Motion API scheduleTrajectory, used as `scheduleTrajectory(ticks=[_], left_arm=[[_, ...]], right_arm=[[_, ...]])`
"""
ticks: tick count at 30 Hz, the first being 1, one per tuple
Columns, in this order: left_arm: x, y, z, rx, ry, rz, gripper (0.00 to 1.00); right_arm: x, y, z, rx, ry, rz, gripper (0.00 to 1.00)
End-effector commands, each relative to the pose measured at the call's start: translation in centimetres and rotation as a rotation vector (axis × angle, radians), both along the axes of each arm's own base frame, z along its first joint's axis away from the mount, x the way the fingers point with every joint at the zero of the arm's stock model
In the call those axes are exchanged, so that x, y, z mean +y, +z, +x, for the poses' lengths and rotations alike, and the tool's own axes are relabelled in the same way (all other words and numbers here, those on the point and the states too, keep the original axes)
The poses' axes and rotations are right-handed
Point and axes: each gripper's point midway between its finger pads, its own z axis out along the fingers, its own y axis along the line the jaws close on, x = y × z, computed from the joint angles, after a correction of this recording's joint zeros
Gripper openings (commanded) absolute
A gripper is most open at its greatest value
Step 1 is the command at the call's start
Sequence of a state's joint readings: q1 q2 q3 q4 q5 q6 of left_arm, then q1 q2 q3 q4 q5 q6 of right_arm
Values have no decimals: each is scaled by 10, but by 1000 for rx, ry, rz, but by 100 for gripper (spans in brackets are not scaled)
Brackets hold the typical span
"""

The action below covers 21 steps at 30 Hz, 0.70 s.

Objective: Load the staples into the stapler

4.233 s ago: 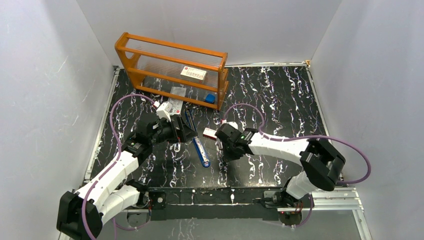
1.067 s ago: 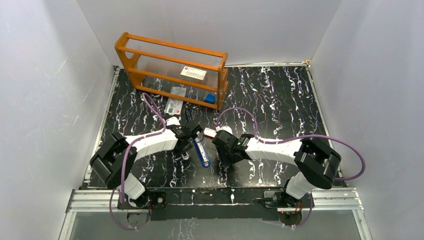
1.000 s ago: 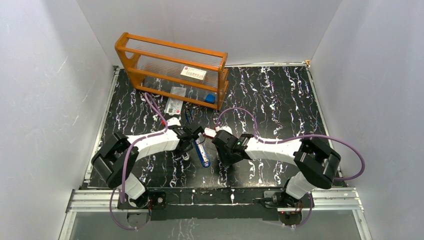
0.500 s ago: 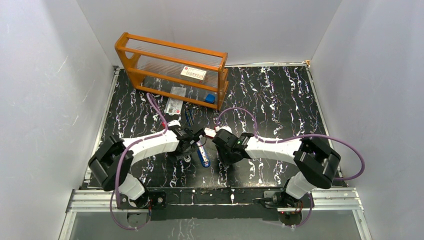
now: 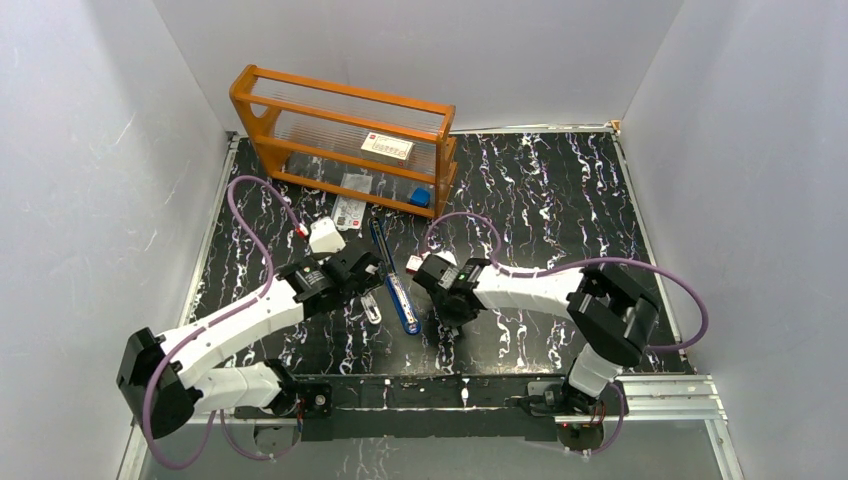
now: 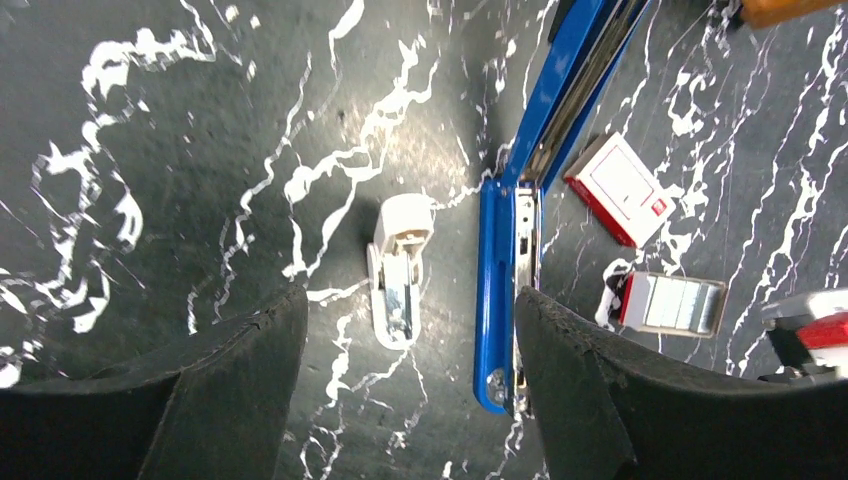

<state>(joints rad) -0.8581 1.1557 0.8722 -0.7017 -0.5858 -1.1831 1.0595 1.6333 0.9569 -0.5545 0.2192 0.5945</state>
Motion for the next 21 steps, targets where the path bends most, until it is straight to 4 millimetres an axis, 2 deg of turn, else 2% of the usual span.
scheduleTrajectory(ticks=[1, 7, 10, 21], left_arm=[[26, 31, 18, -156, 13, 131, 74], [39, 53, 28, -239, 31, 209, 75], [40, 57, 31, -255, 19, 227, 76], [41, 50, 27, -252, 0, 218, 78]], right_arm=[[4, -1, -3, 12, -7, -54, 38], [-1, -1, -11, 22, -109, -80, 37], [-6, -1, -11, 15, -153, -96, 37], [-14, 2, -10, -2, -158, -118, 36]])
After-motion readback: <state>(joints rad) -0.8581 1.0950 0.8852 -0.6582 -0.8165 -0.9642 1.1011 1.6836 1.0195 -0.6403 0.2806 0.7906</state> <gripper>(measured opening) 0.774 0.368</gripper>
